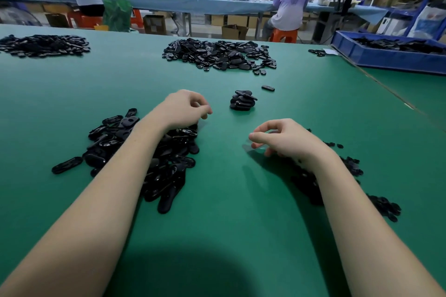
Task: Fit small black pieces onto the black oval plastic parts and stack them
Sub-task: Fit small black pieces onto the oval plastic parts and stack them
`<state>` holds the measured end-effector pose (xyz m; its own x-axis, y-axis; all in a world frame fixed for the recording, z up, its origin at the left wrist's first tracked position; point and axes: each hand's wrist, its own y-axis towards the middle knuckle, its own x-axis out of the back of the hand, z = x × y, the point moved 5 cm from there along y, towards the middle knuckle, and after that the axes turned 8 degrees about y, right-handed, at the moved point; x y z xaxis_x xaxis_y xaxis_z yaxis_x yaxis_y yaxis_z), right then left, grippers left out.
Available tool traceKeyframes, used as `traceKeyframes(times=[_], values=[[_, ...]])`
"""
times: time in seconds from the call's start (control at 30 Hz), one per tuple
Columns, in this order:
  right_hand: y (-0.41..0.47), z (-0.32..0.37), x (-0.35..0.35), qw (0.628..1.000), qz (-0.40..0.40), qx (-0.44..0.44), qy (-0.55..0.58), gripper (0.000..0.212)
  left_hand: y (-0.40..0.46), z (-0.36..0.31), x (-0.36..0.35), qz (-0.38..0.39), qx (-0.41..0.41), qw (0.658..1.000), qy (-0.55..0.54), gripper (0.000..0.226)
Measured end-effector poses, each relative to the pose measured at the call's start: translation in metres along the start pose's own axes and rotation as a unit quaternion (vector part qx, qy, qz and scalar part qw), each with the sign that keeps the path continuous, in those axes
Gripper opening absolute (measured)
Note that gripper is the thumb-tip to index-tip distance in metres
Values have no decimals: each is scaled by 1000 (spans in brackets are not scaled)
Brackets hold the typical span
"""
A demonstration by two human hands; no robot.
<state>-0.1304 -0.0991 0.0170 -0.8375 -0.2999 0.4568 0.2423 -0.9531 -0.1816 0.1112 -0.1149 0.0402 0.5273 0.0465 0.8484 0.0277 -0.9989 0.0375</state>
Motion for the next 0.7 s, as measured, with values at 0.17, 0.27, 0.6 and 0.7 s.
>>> traceKeyframes(times=[0.17, 0.27, 0.6, 0.7], values=[[0, 7, -10, 999, 18, 21, -25, 16, -9, -3, 19, -11, -30, 988, 149, 13], [-1, 8, -16, 997, 46, 29, -46, 16, -11, -3, 22, -11, -21, 986, 167, 13], [0, 7, -16, 996, 63, 37, -51, 14, -15, 3, 0, 62, 22, 982, 174, 22], [-1, 7, -15, 996, 67, 37, -52, 14, -14, 0, 1, 43, 15, 985, 169, 13]])
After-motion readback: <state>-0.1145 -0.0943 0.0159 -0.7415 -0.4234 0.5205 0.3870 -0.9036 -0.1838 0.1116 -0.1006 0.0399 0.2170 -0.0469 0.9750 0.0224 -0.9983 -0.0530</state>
